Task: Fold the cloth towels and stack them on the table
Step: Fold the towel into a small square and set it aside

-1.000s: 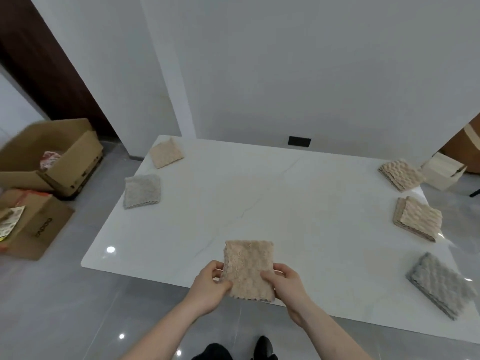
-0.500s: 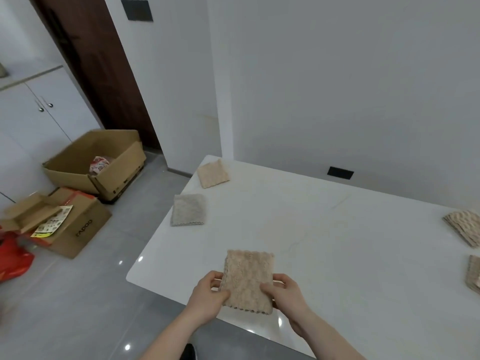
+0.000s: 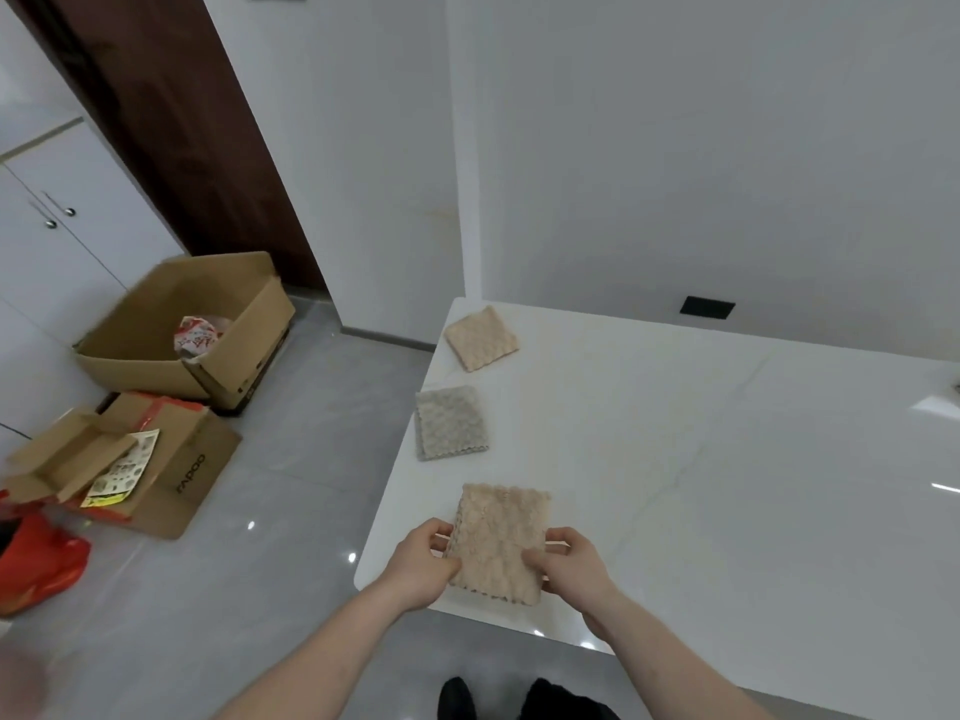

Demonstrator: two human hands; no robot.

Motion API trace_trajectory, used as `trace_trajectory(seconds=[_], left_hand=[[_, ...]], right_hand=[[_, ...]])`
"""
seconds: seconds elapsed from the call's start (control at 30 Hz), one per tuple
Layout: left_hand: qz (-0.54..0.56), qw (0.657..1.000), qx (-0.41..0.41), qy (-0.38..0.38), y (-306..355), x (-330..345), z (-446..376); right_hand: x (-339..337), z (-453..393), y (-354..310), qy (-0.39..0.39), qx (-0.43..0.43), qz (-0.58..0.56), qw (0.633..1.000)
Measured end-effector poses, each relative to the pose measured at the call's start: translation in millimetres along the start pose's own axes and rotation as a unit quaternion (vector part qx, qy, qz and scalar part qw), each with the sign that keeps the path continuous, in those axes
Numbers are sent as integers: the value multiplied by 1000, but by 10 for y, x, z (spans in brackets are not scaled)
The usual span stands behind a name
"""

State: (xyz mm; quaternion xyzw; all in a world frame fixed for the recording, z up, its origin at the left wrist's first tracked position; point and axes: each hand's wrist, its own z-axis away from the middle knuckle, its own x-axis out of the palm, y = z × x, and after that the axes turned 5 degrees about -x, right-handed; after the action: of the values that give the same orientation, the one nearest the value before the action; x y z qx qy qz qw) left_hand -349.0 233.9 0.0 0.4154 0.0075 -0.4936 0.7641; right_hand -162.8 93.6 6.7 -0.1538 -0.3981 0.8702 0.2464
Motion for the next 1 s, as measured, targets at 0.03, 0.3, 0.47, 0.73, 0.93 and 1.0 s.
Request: trace_trajectory(seconds=[0.03,0.3,0.47,0.73,0.93,1.0], left_hand=[[-6,1000,0,-2,-22,-34,-36],[-92,996,11,2,-195,-304,-253],[-126,992,20,6,-293,-522,-427],[-175,983,3,-47,-588,-1025,-933],[-204,974,17,-95,-759,-1312,-1348],[-214,969,30,-116,-750,-1310,-1410]], right_hand=[[34,-15,9,-1,5,3,1000],[372,-201,151,-39,62,39,997],[609,-293,220,-47,88,64,993],[1080,-532,279,-47,112,121,985],[1328,-647,534,71,126,125,982],[1373,-649,628,126,131,109,977]])
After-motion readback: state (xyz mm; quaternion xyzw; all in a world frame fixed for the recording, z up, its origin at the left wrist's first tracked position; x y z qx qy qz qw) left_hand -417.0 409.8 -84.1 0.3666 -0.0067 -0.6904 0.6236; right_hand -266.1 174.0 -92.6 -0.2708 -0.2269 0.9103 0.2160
